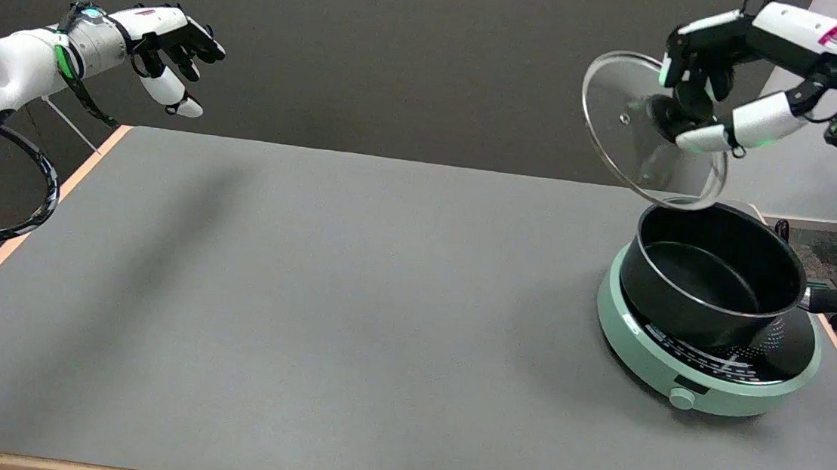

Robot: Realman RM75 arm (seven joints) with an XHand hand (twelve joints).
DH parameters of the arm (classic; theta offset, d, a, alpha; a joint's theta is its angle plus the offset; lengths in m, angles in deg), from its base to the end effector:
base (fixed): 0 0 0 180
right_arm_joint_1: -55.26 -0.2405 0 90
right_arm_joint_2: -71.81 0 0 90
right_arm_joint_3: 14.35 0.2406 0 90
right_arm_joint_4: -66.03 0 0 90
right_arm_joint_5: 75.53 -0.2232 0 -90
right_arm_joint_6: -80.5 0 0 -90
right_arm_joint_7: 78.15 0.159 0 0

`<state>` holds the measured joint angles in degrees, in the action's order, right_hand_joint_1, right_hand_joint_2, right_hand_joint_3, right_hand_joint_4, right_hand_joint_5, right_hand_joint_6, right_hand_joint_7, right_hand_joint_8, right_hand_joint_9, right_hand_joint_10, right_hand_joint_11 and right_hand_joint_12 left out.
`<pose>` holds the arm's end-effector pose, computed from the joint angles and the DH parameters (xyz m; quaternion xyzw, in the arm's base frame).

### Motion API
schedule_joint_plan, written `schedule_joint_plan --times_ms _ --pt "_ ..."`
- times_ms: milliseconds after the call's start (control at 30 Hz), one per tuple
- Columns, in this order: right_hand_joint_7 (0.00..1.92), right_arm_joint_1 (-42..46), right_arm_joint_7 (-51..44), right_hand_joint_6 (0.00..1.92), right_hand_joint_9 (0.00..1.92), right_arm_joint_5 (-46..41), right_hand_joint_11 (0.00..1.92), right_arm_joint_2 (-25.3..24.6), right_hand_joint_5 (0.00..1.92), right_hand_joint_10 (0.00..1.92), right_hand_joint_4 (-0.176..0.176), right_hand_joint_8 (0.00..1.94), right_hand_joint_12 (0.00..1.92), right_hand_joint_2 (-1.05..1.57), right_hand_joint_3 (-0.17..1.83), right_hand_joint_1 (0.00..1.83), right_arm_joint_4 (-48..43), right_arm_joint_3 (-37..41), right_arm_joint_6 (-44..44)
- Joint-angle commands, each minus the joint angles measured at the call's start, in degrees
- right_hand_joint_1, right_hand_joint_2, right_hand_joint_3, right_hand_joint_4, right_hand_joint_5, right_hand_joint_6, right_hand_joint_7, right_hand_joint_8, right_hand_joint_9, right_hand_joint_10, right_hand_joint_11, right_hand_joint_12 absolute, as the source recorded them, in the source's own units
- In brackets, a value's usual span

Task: Place the pot lid onto the table.

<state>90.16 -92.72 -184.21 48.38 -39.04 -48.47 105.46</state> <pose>0.0080 -0.3085 0.4553 0.7510 -0.1016 0.0973 0.6452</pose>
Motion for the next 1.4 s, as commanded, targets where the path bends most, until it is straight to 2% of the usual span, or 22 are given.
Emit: schedule_joint_plan --times_ms 33,100,167,400,667,1400 --pt "0.91 -18.46 0.16 1.35 0.79 -2.66 0.63 4.20 0.67 1.67 0.176 1.37 1.66 0.78 0.77 1.37 0.64 -24.67 -18.15" --pt "0.91 -22.06 0.16 1.35 0.79 -2.66 0.63 4.58 0.67 1.67 0.176 1.37 1.66 0.78 0.77 1.37 0.64 -29.79 -20.92" --pt "0.91 -22.77 0.16 1.35 0.79 -2.66 0.63 4.70 0.67 1.67 0.176 1.37 1.66 0.78 0.77 1.37 0.51 -31.47 -22.84" --pt "0.90 -22.78 0.16 1.36 0.79 -2.66 0.59 4.78 0.66 1.68 0.176 1.38 1.66 0.79 0.76 1.36 -1.47 -34.27 -31.03" --pt "0.90 -22.78 0.16 1.35 0.79 -2.58 0.58 4.70 0.66 1.68 0.176 1.38 1.67 0.79 0.76 1.36 -1.36 -38.61 -35.66" --pt "0.91 -23.02 -0.32 1.32 0.79 -2.10 0.59 4.23 0.66 1.67 0.176 1.36 1.68 0.79 0.75 1.37 -0.33 -39.06 -35.64"
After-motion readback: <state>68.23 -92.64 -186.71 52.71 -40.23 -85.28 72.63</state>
